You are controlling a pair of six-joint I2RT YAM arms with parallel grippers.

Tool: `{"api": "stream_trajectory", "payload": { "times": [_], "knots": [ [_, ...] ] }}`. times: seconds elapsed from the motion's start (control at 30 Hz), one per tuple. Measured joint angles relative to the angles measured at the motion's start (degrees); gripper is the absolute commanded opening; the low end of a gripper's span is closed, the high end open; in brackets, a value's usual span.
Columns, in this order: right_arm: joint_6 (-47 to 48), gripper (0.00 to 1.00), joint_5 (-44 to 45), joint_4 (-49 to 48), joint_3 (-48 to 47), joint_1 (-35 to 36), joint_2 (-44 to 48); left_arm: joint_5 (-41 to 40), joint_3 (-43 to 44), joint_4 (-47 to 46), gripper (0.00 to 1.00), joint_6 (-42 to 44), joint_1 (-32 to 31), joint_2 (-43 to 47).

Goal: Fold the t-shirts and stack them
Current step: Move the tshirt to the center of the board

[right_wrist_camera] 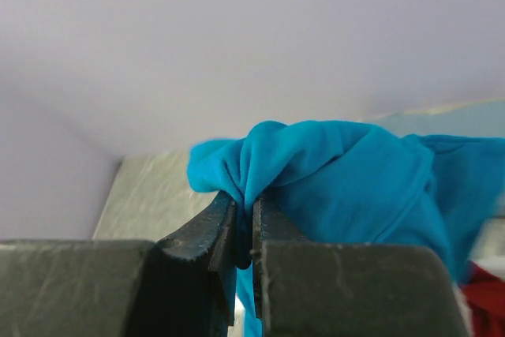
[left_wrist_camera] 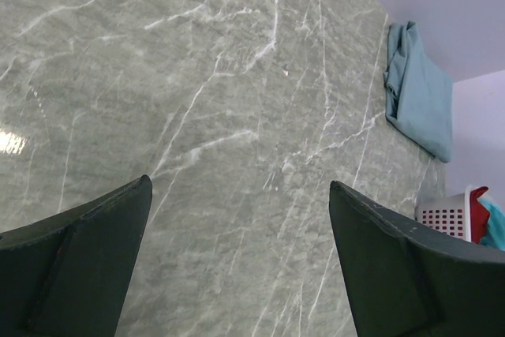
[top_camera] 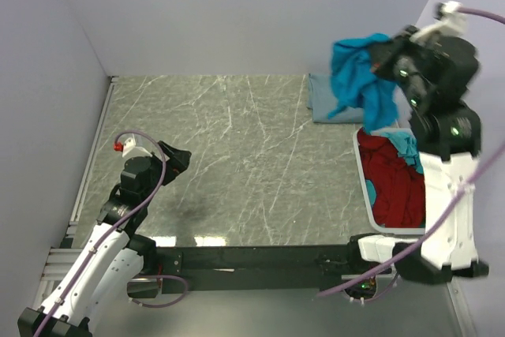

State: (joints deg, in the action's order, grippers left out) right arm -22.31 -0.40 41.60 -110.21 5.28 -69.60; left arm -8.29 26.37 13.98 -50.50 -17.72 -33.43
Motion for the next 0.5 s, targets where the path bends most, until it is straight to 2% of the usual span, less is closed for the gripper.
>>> {"api": "stream_trajectory", "payload": {
  "times": [0.1, 0.2, 0.43, 0.5],
  "knots": [
    [1.66, 0.0, -0.28, -0.37, -1.18, 8.55, -5.77, -0.2, 0.02, 1.92, 0.99, -0.76, 0.0, 0.68],
    [2.78, 0.0, -0.26, -1.27, 1.44, 16.57, -9.94, -0.61, 0.15, 4.0, 0.99, -1.53, 0.0, 1.25],
    [0.46, 0.0, 4.76, -7.91, 18.43, 33.07, -15.91, -0.98, 0.92, 8.07, 1.0, -2.8, 0.0, 3.02],
    [-2.4, 0.05, 6.95, -9.75, 21.9, 37.05, -19.71, -0.98, 0.92, 8.61, 0.99, -3.23, 0.0, 3.34]
  ]
}}
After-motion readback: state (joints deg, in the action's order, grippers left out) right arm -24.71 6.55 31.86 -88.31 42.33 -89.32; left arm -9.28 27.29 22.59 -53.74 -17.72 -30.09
